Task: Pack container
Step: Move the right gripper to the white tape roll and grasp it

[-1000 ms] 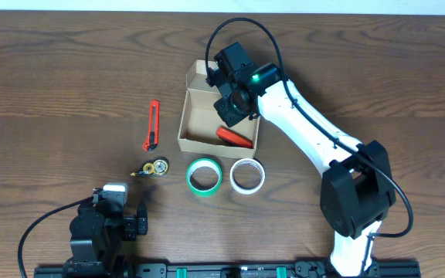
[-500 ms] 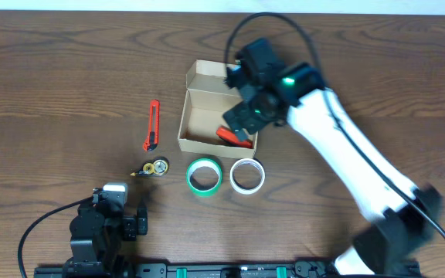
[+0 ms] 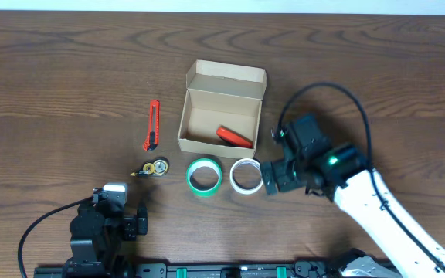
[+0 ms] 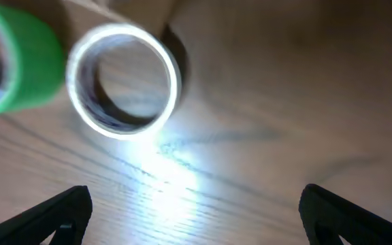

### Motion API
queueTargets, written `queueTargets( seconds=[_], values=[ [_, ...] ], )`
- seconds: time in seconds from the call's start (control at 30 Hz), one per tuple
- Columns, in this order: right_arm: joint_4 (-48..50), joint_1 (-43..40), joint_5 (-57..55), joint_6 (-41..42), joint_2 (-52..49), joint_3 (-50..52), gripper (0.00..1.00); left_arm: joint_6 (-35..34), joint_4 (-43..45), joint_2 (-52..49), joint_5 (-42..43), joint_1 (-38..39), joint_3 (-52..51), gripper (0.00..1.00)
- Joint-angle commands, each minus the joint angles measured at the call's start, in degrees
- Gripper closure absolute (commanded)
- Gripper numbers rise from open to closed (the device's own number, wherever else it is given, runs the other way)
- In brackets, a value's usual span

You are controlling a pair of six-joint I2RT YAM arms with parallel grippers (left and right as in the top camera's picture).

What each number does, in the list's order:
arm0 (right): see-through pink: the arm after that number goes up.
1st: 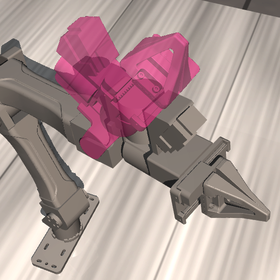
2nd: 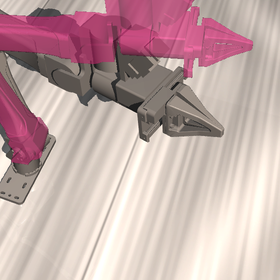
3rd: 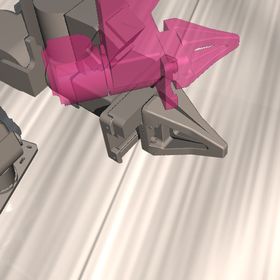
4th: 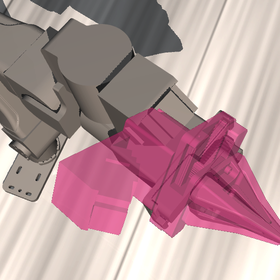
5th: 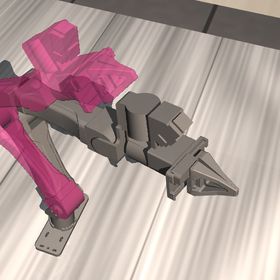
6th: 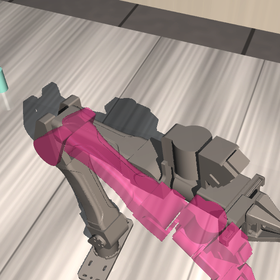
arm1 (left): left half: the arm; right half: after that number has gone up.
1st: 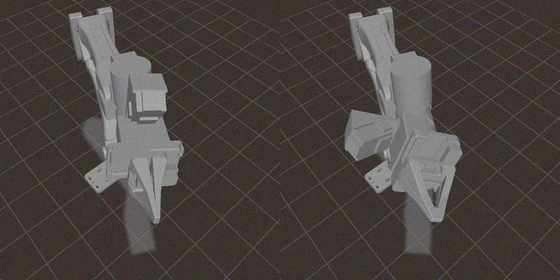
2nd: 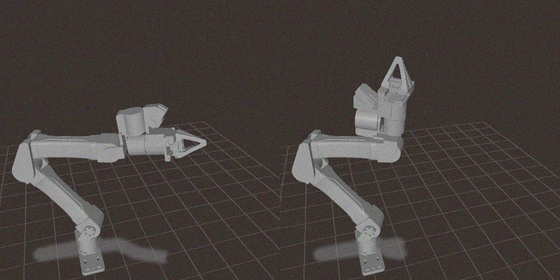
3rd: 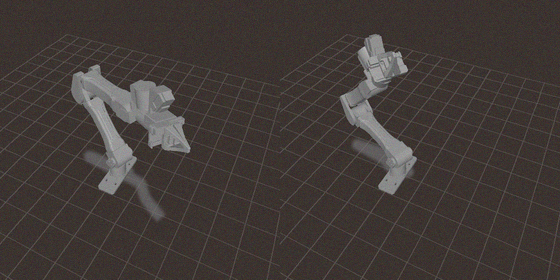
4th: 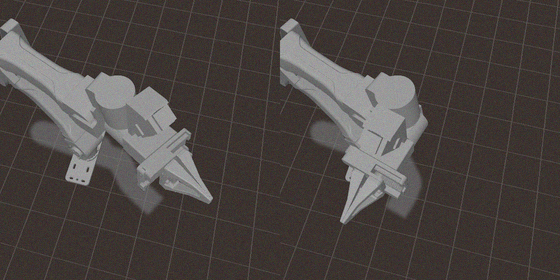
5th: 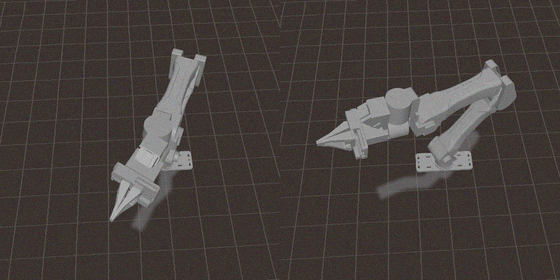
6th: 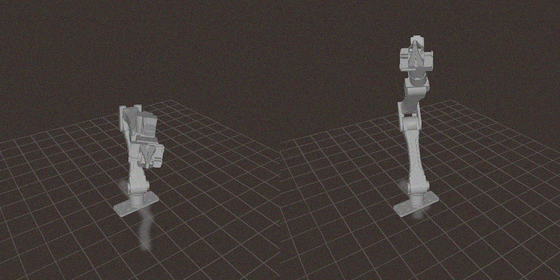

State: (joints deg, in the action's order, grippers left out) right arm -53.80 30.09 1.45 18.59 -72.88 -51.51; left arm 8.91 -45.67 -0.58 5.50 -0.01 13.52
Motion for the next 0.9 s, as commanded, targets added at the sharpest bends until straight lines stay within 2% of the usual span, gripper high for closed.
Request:
queueTargets(
  seconds=[0.0,0.27,0.67,0.77,0.87],
  values=[
    [3.96,1.88,-0.37,11.56,0.20,5.27,0.01,0.52,-0.20,0.37,-1.05,-0.44,-0.31,0.04],
    [12.09,5.70,-6.80,27.85,-3.76,9.25,0.03,0.55,-0.20,0.37,-1.05,-0.44,-0.31,0.05],
    [20.20,7.13,-8.13,32.65,-16.79,9.25,0.07,0.52,-0.20,0.37,-1.05,-0.44,-0.31,0.05],
    [20.79,7.13,-7.96,33.27,-19.04,9.25,0.16,0.55,-0.20,0.37,-1.07,-0.44,-0.31,0.05],
    [20.83,7.13,-7.23,33.27,-20.06,9.22,0.35,0.52,-0.20,0.37,-1.07,-0.44,-0.31,0.05]
  ],
)
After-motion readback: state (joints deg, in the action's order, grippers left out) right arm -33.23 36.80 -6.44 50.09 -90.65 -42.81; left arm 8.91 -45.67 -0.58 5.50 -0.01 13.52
